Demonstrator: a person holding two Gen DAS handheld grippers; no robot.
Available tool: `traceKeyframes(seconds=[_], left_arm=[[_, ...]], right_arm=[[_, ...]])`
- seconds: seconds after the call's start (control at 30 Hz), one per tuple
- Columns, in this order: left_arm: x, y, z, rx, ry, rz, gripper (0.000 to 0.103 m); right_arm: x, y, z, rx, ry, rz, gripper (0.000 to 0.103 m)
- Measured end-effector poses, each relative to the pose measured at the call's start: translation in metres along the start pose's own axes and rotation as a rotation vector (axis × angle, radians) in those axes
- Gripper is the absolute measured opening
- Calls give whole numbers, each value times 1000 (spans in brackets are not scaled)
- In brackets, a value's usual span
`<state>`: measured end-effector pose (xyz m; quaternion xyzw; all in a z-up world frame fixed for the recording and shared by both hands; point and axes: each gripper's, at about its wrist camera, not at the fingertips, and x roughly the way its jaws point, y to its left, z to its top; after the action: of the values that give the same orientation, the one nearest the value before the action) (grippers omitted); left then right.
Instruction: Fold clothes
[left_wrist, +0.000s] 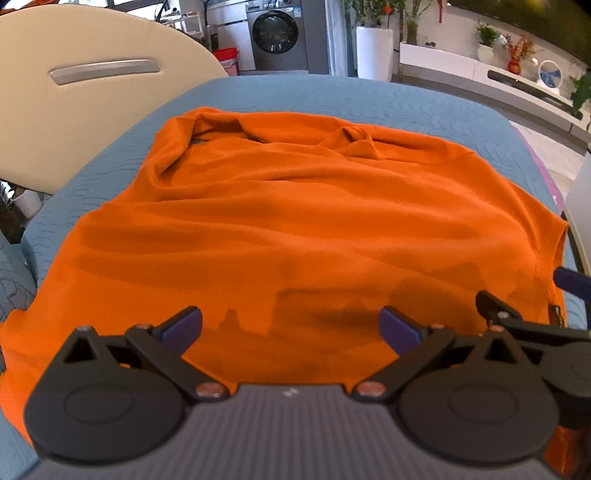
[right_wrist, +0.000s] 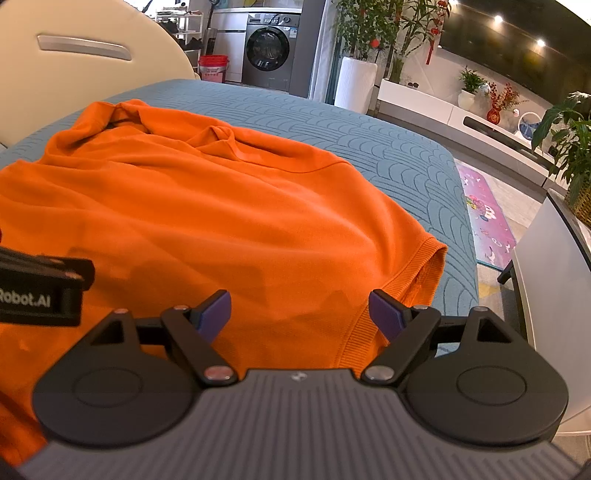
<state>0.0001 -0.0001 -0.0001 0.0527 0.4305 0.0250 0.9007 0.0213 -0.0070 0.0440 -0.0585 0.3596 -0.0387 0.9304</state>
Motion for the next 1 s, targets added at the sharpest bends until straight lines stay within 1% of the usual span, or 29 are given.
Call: traceKeyframes(seconds=[0.33, 0.6, 1.0], left_arm=[[2, -2, 0, 22, -3, 23, 103], [1, -3, -1, 12, 20, -11, 103], [6, -1, -1, 11, 38, -19, 103]], right_arm=[[-2, 0, 1, -8, 3, 4, 84], [0, 1, 1, -13, 3, 5, 84], [0, -1, 0, -17, 3, 6, 84]])
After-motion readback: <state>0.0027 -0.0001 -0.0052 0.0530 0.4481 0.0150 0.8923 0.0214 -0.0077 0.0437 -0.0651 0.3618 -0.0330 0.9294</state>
